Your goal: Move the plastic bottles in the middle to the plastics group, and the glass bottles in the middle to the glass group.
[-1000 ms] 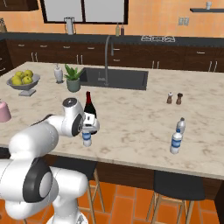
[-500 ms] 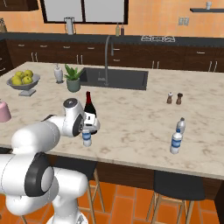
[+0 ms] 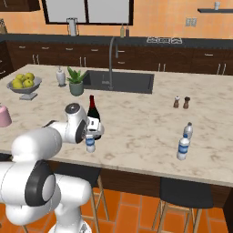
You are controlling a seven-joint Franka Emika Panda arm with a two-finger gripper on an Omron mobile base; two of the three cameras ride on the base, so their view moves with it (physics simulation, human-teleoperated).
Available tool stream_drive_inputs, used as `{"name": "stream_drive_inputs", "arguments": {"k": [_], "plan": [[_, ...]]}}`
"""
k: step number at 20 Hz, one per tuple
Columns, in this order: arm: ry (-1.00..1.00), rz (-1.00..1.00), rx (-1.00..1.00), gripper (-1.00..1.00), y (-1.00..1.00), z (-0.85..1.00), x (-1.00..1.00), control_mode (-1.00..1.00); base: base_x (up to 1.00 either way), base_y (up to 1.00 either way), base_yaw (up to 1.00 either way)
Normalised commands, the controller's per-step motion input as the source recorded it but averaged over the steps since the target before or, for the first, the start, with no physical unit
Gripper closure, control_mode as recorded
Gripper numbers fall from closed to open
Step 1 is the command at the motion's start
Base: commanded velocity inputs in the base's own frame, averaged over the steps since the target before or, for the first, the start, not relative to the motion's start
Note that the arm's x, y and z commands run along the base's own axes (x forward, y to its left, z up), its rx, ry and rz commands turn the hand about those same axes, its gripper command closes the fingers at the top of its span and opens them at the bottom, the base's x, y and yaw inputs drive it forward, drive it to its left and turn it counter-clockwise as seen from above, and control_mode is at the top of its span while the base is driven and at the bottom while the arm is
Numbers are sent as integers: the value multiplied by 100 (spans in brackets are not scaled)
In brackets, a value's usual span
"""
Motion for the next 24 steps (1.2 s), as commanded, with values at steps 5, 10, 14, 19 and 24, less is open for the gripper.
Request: {"name": "stream_drive_inputs", "arguments": {"k": [5, 10, 14, 19, 24], "plan": [[-6, 0, 0, -100, 0, -10, 0, -100, 0, 0, 0], [-4, 0, 0, 100, 0, -6, 0, -100, 0, 0, 0], [-1, 0, 0, 100, 0, 0, 0, -100, 0, 0, 0], [0, 0, 0, 100, 0, 1, -7, -100, 0, 0, 0], [0, -5, 0, 100, -27, 28, -36, -100, 0, 0, 0]]}}
